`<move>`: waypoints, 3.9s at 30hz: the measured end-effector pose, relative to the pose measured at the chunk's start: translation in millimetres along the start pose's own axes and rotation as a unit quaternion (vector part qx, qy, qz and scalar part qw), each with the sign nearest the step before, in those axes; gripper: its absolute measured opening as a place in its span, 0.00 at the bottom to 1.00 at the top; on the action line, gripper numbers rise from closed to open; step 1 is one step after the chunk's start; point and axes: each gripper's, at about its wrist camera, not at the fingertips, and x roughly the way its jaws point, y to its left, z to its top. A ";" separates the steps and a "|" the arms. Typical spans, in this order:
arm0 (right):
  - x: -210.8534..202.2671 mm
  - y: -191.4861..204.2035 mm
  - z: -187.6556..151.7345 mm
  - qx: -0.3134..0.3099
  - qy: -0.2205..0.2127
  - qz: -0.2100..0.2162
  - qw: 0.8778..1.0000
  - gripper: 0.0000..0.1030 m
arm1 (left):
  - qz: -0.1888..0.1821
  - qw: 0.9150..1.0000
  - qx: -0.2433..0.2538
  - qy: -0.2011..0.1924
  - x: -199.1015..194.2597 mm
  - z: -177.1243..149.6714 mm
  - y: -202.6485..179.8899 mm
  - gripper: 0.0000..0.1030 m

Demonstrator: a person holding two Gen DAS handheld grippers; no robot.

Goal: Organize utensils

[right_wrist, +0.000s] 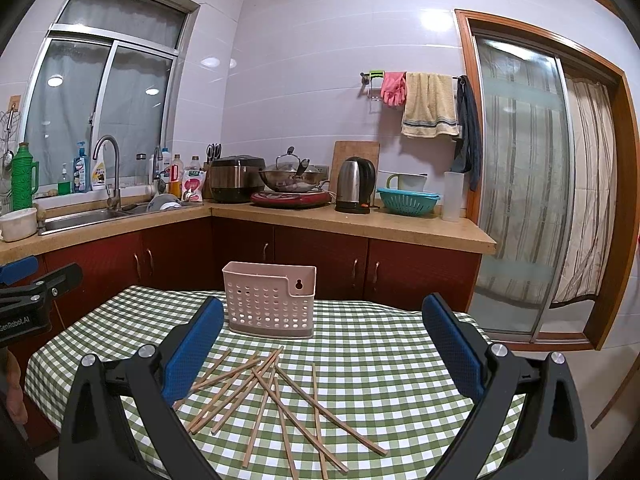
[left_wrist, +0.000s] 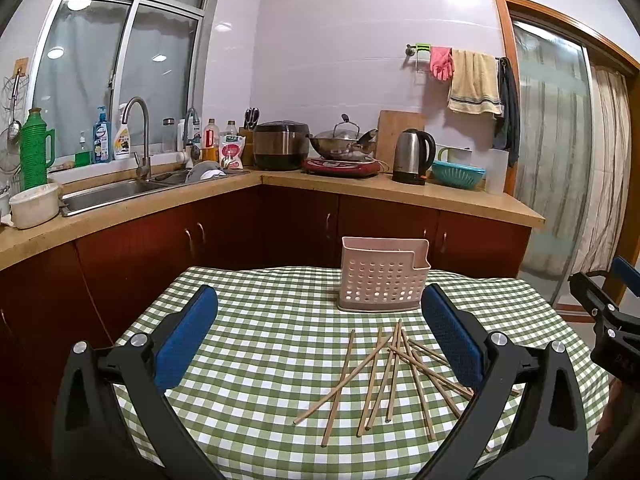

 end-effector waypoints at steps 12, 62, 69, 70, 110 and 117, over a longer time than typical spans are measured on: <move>-0.4 0.4 0.0 0.000 0.000 0.000 1.000 0.94 | 0.000 1.000 0.000 -0.001 3.5 2.7 3.2 0.96; 70.3 -13.8 -83.8 -0.011 0.097 0.033 0.995 0.94 | 0.014 0.997 0.011 0.074 91.9 -71.7 14.9 0.96; 89.8 -23.3 -126.5 -0.012 0.139 0.049 0.989 0.73 | 0.026 0.994 0.016 0.110 119.5 -105.0 22.2 0.96; 92.7 -23.7 -131.9 -0.015 0.150 0.052 0.987 0.66 | 0.029 0.993 0.017 0.112 121.4 -107.9 22.4 0.96; 93.4 -30.9 -184.6 -0.022 0.201 0.107 0.974 0.20 | 0.029 0.989 0.021 0.147 139.0 -129.5 24.4 0.90; 91.5 -27.3 -187.5 -0.030 0.210 0.115 0.970 0.22 | 0.027 0.988 0.019 0.149 138.5 -130.7 22.7 0.90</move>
